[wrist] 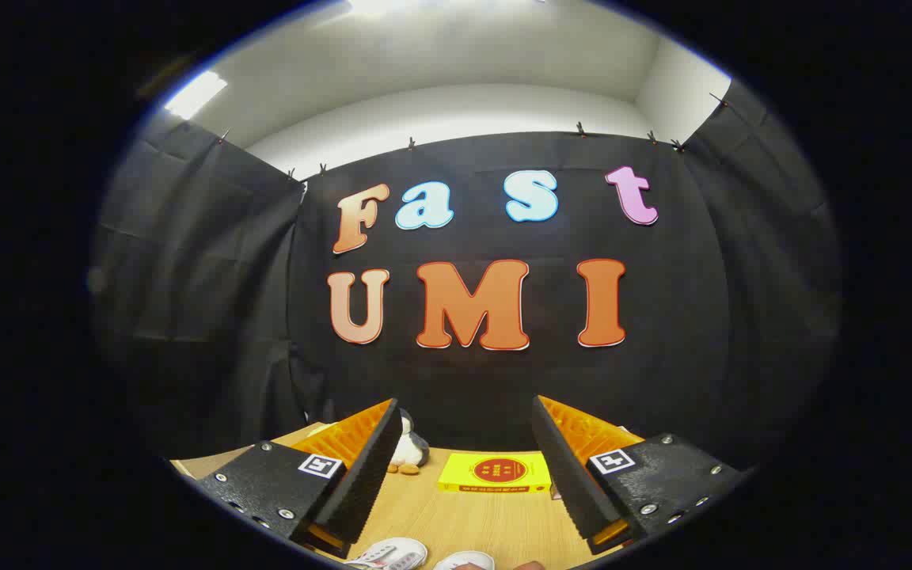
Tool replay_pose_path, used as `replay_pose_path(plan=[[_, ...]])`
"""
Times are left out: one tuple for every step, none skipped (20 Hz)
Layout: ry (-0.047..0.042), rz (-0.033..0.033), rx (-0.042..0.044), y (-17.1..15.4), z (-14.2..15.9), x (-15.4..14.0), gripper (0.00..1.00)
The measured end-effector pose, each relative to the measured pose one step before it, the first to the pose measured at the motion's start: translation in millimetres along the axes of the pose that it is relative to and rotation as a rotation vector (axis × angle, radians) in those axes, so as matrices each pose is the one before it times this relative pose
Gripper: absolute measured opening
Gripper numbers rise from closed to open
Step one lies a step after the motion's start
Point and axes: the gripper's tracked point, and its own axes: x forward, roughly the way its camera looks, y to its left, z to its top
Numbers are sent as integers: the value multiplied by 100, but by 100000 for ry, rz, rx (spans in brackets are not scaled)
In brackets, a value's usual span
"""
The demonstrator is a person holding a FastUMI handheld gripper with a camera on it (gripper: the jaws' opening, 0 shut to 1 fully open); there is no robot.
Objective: Open the storage box then place both shoes into the box .Put the left shoe in first, then the right shoe, with the right side of both shoes facing outward in a uniform manner.
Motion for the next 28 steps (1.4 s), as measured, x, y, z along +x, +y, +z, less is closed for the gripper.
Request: replay_pose_path(plan=[[-573,-1436,254,-327,211,29,98],[-738,-1888,478,-557,146,143,98],[-291,-1134,434,-262,112,87,98],[-7,-1111,243,-264,-115,101,98],[263,-536,-122,-99,-84,41,98],[237,-929,-294,-366,-87,27,98],[501,-354,-210,-151,-172,49,98],[471,-826,-148,-251,-198,38,98],[816,-275,25,-82,-176,91,98],[904,-648,152,-92,-278,113,98],[652,-51,99,37,-135,12,98],[421,-1103,-233,-208,-72,100,98],[-249,-349,81,-95,196,66,98],[-529,-492,144,-29,118,36,98],[-377,151,253,65,149,77,98],[117,200,-41,119,-47,-2,98],[227,610,-199,172,-24,26,98],[268,839,-359,317,-109,-3,98],[903,1310,-220,388,-122,86,98],[2393,1536,34,483,-563,22,98],[4883,1032,450,425,-1073,52,97],[5082,1702,971,577,-1255,193,97],[4145,1477,1968,554,-1009,26,98],[3334,1455,2584,482,-553,19,98],[2410,1400,2568,464,-524,-18,98],[1965,1632,2105,446,-391,178,98],[2274,2302,1569,717,-670,143,98],[2718,2502,1268,774,-900,252,98]])
